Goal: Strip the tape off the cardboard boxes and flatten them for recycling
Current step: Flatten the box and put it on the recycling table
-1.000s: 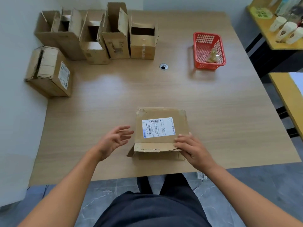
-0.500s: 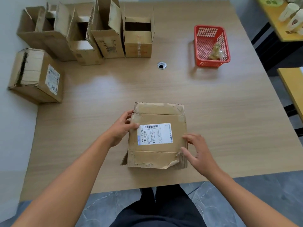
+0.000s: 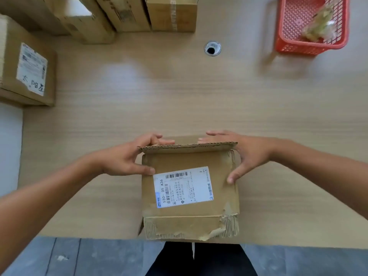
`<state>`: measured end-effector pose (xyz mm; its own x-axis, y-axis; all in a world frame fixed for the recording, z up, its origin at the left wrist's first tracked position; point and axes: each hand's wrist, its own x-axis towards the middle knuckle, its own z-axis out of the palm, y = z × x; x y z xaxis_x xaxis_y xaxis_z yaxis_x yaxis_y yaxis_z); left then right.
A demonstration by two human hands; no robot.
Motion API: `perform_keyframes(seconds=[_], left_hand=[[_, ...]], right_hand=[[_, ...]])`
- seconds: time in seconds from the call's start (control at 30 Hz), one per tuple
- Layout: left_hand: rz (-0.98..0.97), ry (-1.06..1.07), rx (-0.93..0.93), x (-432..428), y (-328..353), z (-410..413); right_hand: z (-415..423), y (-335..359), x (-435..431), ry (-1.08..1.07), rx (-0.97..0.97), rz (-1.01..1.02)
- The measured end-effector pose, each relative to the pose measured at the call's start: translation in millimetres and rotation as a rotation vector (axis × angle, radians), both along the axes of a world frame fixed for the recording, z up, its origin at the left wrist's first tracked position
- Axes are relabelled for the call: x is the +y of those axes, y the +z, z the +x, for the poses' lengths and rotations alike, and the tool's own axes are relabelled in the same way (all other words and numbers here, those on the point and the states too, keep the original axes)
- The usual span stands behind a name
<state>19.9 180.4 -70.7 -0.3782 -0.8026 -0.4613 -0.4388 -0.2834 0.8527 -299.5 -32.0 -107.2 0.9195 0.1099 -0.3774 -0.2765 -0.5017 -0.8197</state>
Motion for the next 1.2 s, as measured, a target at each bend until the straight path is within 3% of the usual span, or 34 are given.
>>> perform_keyframes(seconds=[0.13, 0.2, 0.33, 0.43, 0.6, 0.7, 0.83, 1.0, 1.1, 1.2], left_hand=[[-0.088, -0.098, -0.141, -20, 4, -8], [-0.121, -0.075, -0.232, -20, 5, -7], [-0.035, 0.169, -0.344, 4, 6, -9], [0.022, 0.506, -0.28, 34, 4, -35], [0.165, 0.94, -0.06, 72, 1, -65], [0.17, 1.008, -0.051, 87, -5, -64], [0.098, 1.026, -0.137, 100, -13, -53], [0.086, 0.953, -0.223, 101, -21, -40], [0.078, 0.895, -0.246, 101, -21, -37], [0.052, 0.871, -0.232, 103, -25, -34]], right_hand=[[34, -3, -21, 0.205, 0.121, 0.092], [34, -3, -21, 0.135, 0.106, 0.076], [2, 1, -1, -0.398, 0.052, 0.03], [-17, 4, 37, -0.865, 0.059, -0.006], [-8, 5, 101, -1.185, 0.019, 0.056], [0, 6, 126, -1.222, -0.021, 0.047], [1, 5, 152, -1.185, 0.146, 0.062], [-37, 2, 201, -1.015, -0.105, -0.018], [-62, -9, 220, -0.848, -0.18, -0.201], [-54, -24, 228, -0.913, -0.202, -0.425]])
